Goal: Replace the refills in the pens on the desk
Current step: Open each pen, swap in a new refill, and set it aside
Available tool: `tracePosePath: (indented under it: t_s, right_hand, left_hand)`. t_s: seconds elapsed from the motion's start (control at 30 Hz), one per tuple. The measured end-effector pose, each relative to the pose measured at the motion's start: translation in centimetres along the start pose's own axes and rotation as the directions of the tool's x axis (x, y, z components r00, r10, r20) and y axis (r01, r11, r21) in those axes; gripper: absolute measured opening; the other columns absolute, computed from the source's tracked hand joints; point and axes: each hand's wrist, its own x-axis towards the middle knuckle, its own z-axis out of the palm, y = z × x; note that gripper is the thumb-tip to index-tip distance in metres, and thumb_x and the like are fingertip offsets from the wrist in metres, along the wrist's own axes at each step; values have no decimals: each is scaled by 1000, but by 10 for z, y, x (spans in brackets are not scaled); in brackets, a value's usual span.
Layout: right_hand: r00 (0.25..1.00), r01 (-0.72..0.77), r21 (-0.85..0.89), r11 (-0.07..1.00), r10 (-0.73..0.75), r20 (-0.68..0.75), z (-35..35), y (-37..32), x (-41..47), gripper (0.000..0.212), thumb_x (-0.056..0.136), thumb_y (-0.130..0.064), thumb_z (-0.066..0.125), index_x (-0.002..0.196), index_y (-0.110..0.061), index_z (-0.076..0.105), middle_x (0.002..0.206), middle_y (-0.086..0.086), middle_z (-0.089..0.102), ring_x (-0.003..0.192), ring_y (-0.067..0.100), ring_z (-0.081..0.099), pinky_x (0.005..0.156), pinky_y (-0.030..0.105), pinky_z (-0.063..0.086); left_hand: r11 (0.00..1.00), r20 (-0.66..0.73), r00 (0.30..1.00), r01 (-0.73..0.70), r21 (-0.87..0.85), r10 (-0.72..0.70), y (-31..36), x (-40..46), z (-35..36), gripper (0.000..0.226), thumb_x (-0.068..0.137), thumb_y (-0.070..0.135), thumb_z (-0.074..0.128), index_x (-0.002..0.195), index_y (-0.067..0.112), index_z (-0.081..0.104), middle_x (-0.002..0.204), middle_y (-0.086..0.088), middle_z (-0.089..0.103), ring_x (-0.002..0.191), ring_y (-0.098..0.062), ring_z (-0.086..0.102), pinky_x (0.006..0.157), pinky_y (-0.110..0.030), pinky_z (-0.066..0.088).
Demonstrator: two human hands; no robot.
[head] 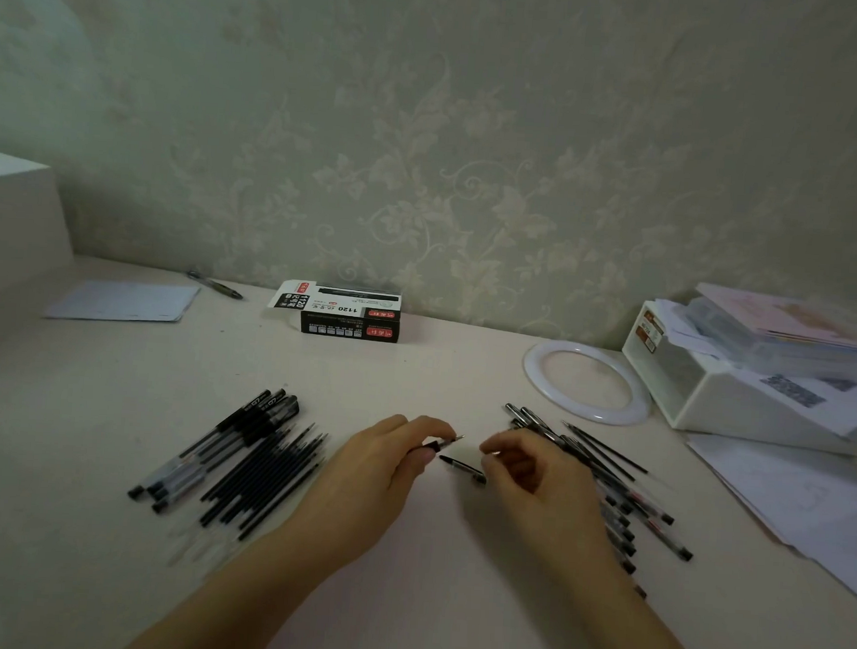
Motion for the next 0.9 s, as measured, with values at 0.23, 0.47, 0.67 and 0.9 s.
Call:
tracePosePath:
  t_s: [0.23, 0.47, 0.67, 0.9]
  right_hand:
    - [950, 270, -304, 914, -202, 236, 8, 0, -7, 18, 85, -4, 63, 91, -16, 74, 78, -12, 55, 69, -2, 51, 66, 8, 38]
    - [959, 251, -313, 916, -191, 209, 9, 0, -7, 19, 86, -4, 64, 100, -15, 74, 82, -11, 53, 68, -3, 50, 67, 6, 38]
    - [996, -47, 112, 993, 39, 80, 5, -12, -5, 7, 90, -26, 67, 92, -25, 75, 79, -6, 72, 70, 7, 66, 67, 15, 51]
    - [929, -366, 493, 789, 275, 248, 9, -18, -9, 18, 77, -36, 73, 92, -29, 80, 90, 1, 77, 78, 9, 71, 71, 18, 53]
  left_hand:
    - [1000, 6, 1000, 23, -12, -23, 0, -1, 3, 29, 98, 16, 51, 118, 34, 61, 90, 9, 60, 83, -12, 58, 75, -38, 50]
    - [998, -4, 999, 44, -41, -44, -3, 0, 5, 29, 95, 18, 56, 114, 39, 62, 87, 15, 60, 71, -2, 57, 69, -15, 47]
    - [979, -6, 999, 40, -198, -42, 6, 2, 5, 32, 94, 19, 60, 114, 44, 59, 94, 20, 58, 60, -7, 59, 54, -9, 43]
    - [989, -32, 999, -32, -147, 28, 11, 1, 5, 33, 91, 18, 65, 112, 43, 60, 93, 18, 58, 68, -6, 57, 59, -8, 42]
